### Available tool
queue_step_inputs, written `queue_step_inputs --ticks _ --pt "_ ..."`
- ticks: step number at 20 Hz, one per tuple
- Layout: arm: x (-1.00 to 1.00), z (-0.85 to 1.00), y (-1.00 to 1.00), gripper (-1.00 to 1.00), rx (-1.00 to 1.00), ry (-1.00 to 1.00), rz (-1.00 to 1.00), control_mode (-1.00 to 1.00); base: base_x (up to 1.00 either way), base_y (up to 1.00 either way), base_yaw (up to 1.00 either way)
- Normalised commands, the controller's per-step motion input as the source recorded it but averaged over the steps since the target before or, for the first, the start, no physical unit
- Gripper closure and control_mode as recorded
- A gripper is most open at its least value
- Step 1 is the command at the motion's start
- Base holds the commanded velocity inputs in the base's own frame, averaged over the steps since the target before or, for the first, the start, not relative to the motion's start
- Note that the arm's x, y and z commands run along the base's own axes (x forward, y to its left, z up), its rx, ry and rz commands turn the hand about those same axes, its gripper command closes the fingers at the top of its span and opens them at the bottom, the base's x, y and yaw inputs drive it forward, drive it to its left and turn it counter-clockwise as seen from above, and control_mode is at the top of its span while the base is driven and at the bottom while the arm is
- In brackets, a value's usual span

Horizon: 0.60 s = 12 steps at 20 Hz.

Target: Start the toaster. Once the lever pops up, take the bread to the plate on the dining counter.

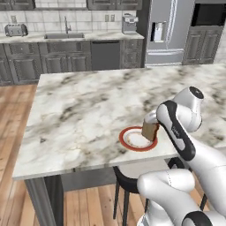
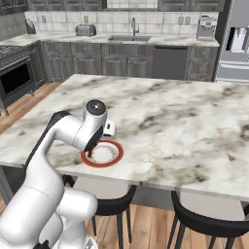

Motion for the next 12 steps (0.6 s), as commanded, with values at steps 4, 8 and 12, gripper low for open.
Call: queue_step_inputs --ticks 4,8,12 --pt "0.01 -0.23 0.0 1.0 -0.02 -0.03 0.0 -1.0 0.0 0.0 0.0" --pt "0.0 -0.15 0.01 1.0 -0.02 -0.04 0.0 -1.0 0.0 0.0 0.0" --pt "0.07 -0.1 0.01 1.0 -0.02 -0.05 0.0 -1.0 0.0 0.0 0.0"
